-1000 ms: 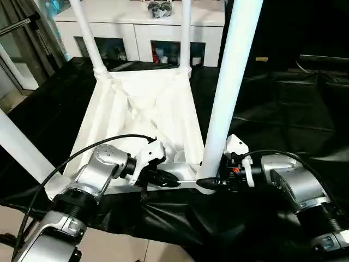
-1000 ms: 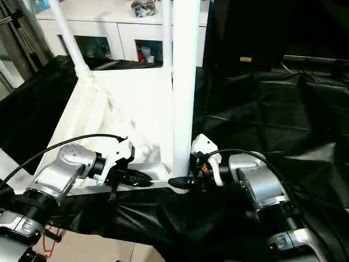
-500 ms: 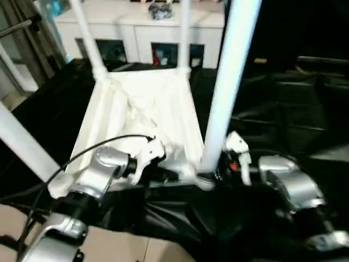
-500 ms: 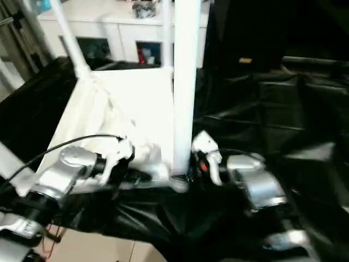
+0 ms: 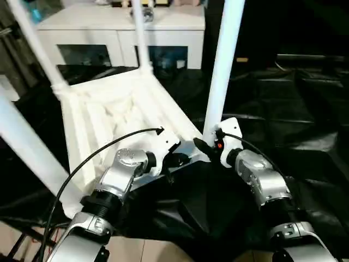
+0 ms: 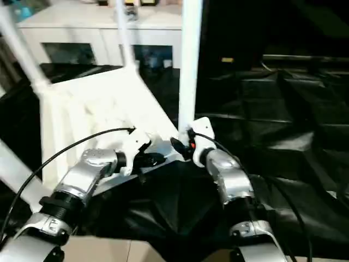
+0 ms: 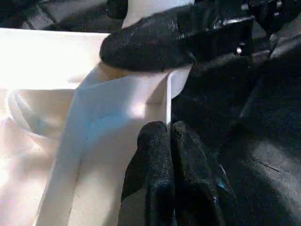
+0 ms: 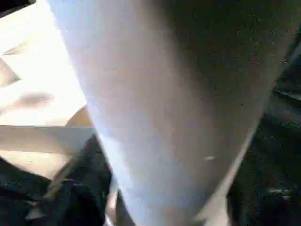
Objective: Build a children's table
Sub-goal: Rotate leg to tighten
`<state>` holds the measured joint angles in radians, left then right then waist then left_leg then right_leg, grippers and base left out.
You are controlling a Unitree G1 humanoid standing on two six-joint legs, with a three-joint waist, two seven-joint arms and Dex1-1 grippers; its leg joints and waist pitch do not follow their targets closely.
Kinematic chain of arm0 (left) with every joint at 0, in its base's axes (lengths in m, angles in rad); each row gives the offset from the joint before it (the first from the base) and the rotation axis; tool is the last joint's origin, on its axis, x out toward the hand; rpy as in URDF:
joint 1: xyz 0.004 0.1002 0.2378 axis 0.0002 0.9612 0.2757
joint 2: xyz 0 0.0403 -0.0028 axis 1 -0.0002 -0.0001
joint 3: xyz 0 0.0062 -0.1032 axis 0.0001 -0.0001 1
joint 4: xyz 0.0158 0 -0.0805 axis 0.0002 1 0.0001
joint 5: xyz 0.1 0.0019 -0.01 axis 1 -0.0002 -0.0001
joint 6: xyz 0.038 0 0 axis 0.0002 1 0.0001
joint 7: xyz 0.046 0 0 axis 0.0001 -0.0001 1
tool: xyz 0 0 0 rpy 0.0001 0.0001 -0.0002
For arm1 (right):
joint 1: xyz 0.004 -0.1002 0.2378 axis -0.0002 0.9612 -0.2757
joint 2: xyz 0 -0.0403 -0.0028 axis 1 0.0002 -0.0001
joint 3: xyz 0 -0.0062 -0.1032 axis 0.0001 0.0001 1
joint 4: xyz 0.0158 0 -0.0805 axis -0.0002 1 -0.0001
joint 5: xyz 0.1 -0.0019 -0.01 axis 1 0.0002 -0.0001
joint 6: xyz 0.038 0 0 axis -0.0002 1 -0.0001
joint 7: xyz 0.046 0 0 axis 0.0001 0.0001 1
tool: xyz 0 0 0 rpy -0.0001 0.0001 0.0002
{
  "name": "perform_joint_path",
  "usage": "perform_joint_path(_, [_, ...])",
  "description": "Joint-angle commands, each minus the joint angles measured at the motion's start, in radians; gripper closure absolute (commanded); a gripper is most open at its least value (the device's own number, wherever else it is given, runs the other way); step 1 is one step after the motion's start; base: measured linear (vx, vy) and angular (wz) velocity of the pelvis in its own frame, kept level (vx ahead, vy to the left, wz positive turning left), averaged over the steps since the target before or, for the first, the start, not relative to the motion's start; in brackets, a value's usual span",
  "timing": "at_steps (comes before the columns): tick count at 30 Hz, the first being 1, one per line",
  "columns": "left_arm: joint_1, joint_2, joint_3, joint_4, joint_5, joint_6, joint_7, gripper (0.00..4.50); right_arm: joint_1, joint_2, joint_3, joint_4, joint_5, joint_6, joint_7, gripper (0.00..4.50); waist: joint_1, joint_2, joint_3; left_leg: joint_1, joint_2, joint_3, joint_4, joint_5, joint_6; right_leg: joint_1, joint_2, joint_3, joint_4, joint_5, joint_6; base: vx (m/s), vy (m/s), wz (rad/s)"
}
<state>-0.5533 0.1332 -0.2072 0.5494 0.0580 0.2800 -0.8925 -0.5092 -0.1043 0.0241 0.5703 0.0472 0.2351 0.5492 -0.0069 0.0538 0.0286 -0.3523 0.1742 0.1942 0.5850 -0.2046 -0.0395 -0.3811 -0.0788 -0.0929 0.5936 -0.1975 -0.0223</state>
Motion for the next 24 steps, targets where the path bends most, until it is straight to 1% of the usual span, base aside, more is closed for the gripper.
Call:
perform_joint_path(1, [-0.023, -0.054, -0.071, -0.049, -0.030, -0.008, -0.049, 4.50, 0.020, 0.047, 0.136, 0.040, -0.003, 0.060, 0.132, 0.86, 0.007, -0.014, -0.043, -0.007, 0.058, -0.032, -0.066, -0.187, 0.078, 0.042, -0.085, 0.060, -0.084, -0.246, -0.204, 0.000, 0.000, 0.00])
perform_joint_path(2, [-0.023, -0.054, -0.071, -0.049, -0.030, -0.008, -0.049, 4.50, 0.020, 0.047, 0.136, 0.040, -0.003, 0.060, 0.132, 0.80, 0.009, -0.014, -0.042, -0.008, 0.059, -0.032, -0.065, -0.179, 0.086, 0.042, -0.084, 0.059, -0.084, -0.236, -0.210, 0.000, 0.000, 0.00])
perform_joint_path(3, [-0.022, -0.044, -0.074, -0.053, -0.032, -0.010, -0.066, 4.50, 0.025, 0.030, 0.149, 0.029, -0.005, 0.057, 0.168, 0.76, 0.009, -0.012, -0.043, -0.009, 0.060, -0.033, -0.066, -0.174, 0.088, 0.043, -0.084, 0.058, -0.082, -0.228, -0.212, 0.000, 0.000, 0.00])
perform_joint_path(4, [-0.020, -0.036, -0.077, -0.057, -0.032, -0.010, -0.078, 4.50, 0.027, 0.017, 0.157, 0.023, -0.006, 0.053, 0.195, 0.67, 0.009, -0.013, -0.043, -0.009, 0.060, -0.032, -0.065, -0.170, 0.089, 0.044, -0.084, 0.058, -0.082, -0.222, -0.214, 0.000, 0.000, 0.00])
perform_joint_path(5, [-0.020, -0.036, -0.077, -0.057, -0.032, -0.010, -0.078, 4.50, 0.028, 0.015, 0.157, 0.022, -0.006, 0.053, 0.198, 0.67, 0.009, -0.013, -0.043, -0.008, 0.061, -0.032, -0.065, -0.168, 0.092, 0.043, -0.084, 0.058, -0.081, -0.211, -0.219, 0.000, 0.000, 0.00])
perform_joint_path(6, [-0.018, -0.021, -0.079, -0.061, -0.030, -0.013, -0.096, 4.50, 0.035, -0.012, 0.170, 0.001, -0.001, 0.056, 0.249, 0.67, 0.010, -0.011, -0.042, -0.007, 0.061, -0.032, -0.065, -0.172, 0.092, 0.043, -0.083, 0.058, -0.081, -0.212, -0.220, 0.000, 0.000, 0.00])
perform_joint_path(7, [-0.016, -0.004, -0.082, -0.064, -0.029, -0.014, -0.116, 4.50, 0.043, -0.044, 0.183, -0.021, 0.006, 0.057, 0.306, 0.67, 0.012, -0.013, -0.043, -0.008, 0.061, -0.031, -0.064, -0.172, 0.097, 0.044, -0.083, 0.058, -0.080, -0.206, -0.222, 0.000, 0.000, 0.00])
perform_joint_path(8, [-0.014, 0.008, -0.084, -0.066, -0.028, -0.015, -0.130, 4.50, 0.048, -0.067, 0.191, -0.036, 0.010, 0.057, 0.345, 0.67, 0.015, -0.010, -0.043, -0.007, 0.063, -0.032, -0.064, -0.171, 0.098, 0.045, -0.084, 0.058, -0.080, -0.204, -0.223, 0.000, 0.000, 0.00])
perform_joint_path(9, [-0.010, 0.029, -0.089, -0.071, -0.026, -0.016, -0.155, 4.50, 0.056, -0.109, 0.203, -0.063, 0.021, 0.063, 0.418, 0.67, 0.021, -0.012, -0.042, -0.007, 0.064, -0.030, -0.064, -0.164, 0.105, 0.045, -0.082, 0.058, -0.077, -0.190, -0.225, 0.000, 0.000, 0.00])
perform_joint_path(12, [-0.003, 0.056, -0.100, -0.079, -0.023, -0.020, -0.194, 4.50, 0.069, -0.154, 0.217, -0.098, 0.028, 0.068, 0.497, 0.67, 0.028, -0.011, -0.042, -0.005, 0.067, -0.029, -0.064, -0.168, 0.104, 0.044, -0.082, 0.058, -0.077, -0.194, -0.227, 0.000, 0.000, 0.00])
perform_joint_path(13, [0.010, 0.093, -0.119, -0.103, -0.030, -0.018, -0.265, 4.50, 0.079, -0.196, 0.230, -0.123, 0.032, 0.070, 0.565, 0.67, 0.031, -0.012, -0.040, -0.004, 0.067, -0.028, -0.065, -0.177, 0.100, 0.042, -0.082, 0.058, -0.078, -0.209, -0.226, 0.000, 0.000, 0.00])
perform_joint_path(14, [0.015, 0.104, -0.125, -0.112, -0.032, -0.016, -0.288, 4.50, 0.080, -0.207, 0.233, -0.127, 0.032, 0.071, 0.582, 0.67, 0.041, -0.011, -0.043, -0.001, 0.070, -0.030, -0.065, -0.178, 0.097, 0.045, -0.084, 0.058, -0.077, -0.216, -0.221, 0.000, 0.000, 0.00])
perform_joint_path(15, [0.018, 0.113, -0.131, -0.119, -0.033, -0.014, -0.304, 4.50, 0.081, -0.216, 0.235, -0.129, 0.032, 0.071, 0.595, 0.67, 0.042, -0.011, -0.042, -0.002, 0.070, -0.028, -0.064, -0.175, 0.099, 0.042, -0.083, 0.059, -0.076, -0.211, -0.222, 0.000, 0.000, 0.00])
perform_joint_path(16, [0.020, 0.120, -0.135, -0.123, -0.032, -0.014, -0.313, 4.50, 0.081, -0.221, 0.237, -0.130, 0.032, 0.070, 0.606, 0.67, 0.043, -0.011, -0.040, -0.002, 0.070, -0.028, -0.066, -0.176, 0.095, 0.041, -0.082, 0.059, -0.075, -0.204, -0.227, 0.000, 0.000, 0.00])
perform_joint_path(17, [0.022, 0.128, -0.139, -0.127, -0.033, -0.013, -0.325, 4.50, 0.081, -0.227, 0.241, -0.133, 0.032, 0.071, 0.616, 0.67, 0.043, -0.013, -0.040, -0.002, 0.069, -0.029, -0.066, -0.183, 0.090, 0.041, -0.083, 0.059, -0.076, -0.212, -0.227, 0.000, 0.000, 0.00])
perform_joint_path(20, [0.023, 0.148, -0.148, -0.135, -0.037, -0.010, -0.357, 4.50, 0.080, -0.240, 0.255, -0.144, 0.034, 0.074, 0.639, 0.67, 0.045, -0.013, -0.039, 0.001, 0.068, -0.030, -0.068, -0.196, 0.074, 0.040, -0.083, 0.060, -0.078, -0.242, -0.220, 0.000, 0.000, 0.00])
perform_joint_path(23, [0.024, 0.159, -0.153, -0.141, -0.042, -0.006, -0.382, 4.50, 0.080, -0.243, 0.260, -0.153, 0.034, 0.080, 0.654, 0.67, 0.046, -0.013, -0.041, -0.001, 0.068, -0.030, -0.068, -0.182, 0.074, 0.042, -0.083, 0.060, -0.075, -0.219, -0.222, 0.000, 0.000, 0.00])
perform_joint_path(24, [0.024, 0.165, -0.155, -0.144, -0.044, -0.005, -0.390, 4.50, 0.082, -0.243, 0.264, -0.161, 0.037, 0.088, 0.667, 0.82, 0.045, -0.013, -0.041, -0.001, 0.068, -0.030, -0.067, -0.178, 0.075, 0.042, -0.083, 0.060, -0.075, -0.213, -0.223, 0.000, 0.000, 0.00])
